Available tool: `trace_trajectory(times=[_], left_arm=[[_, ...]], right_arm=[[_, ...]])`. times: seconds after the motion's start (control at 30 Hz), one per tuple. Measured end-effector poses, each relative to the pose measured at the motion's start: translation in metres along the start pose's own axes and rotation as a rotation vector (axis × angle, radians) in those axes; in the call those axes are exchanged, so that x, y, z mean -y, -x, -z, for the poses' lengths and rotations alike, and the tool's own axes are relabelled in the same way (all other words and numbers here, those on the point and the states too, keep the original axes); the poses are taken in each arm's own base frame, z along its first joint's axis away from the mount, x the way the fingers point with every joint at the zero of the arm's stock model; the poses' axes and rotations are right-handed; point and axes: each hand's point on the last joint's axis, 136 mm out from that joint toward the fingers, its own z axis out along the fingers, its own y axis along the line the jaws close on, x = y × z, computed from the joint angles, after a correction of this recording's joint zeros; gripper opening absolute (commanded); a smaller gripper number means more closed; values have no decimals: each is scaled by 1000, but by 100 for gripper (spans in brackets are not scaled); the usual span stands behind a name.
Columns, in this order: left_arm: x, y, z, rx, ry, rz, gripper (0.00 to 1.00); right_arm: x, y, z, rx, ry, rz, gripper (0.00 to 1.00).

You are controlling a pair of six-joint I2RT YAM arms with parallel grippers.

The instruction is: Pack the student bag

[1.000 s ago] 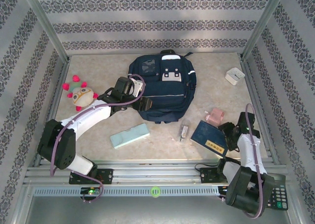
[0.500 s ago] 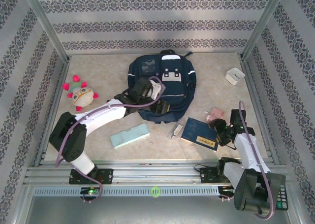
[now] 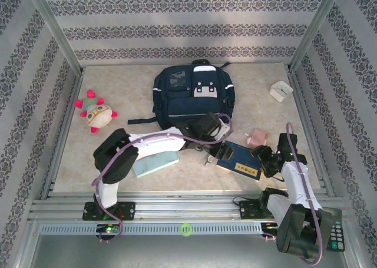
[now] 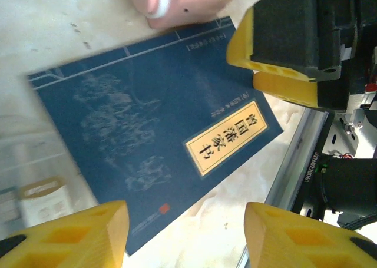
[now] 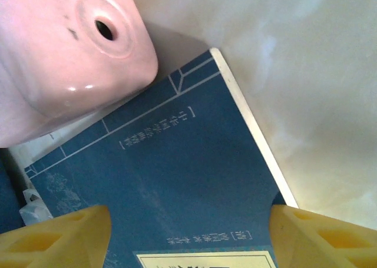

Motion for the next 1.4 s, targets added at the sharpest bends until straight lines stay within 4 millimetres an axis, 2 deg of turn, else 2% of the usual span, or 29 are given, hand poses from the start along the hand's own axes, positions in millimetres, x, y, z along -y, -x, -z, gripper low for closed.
trace_trajectory(times=[0.13, 0.37, 0.47, 0.7, 1.03, 1.23, 1.33, 1.4], left_arm=[[5, -8, -20, -57, 5, -15, 55], [-15, -28, -37, -134, 81, 13, 55], [-23, -35, -39, -155, 115, 19, 56], [-34, -32, -38, -148, 177, 11, 58], [-41, -32, -38, -141, 212, -2, 47], [-42, -30, -39, -137, 219, -5, 46], [-45, -29, -40, -134, 235, -7, 46], [-49, -28, -39, -137, 248, -5, 46]], right_arm=[[0, 0, -1, 2, 2, 2, 71], [1, 1, -1, -2, -7, 25, 73], [0, 4, 2, 10, -22, 47, 74], [-3, 14, 13, 47, -48, 87, 75], [9, 9, -5, -38, -112, 62, 72], [2, 6, -13, -85, -71, 71, 59], [-19, 1, -11, -113, 35, 97, 57], [-37, -1, -1, -109, 127, 122, 56]])
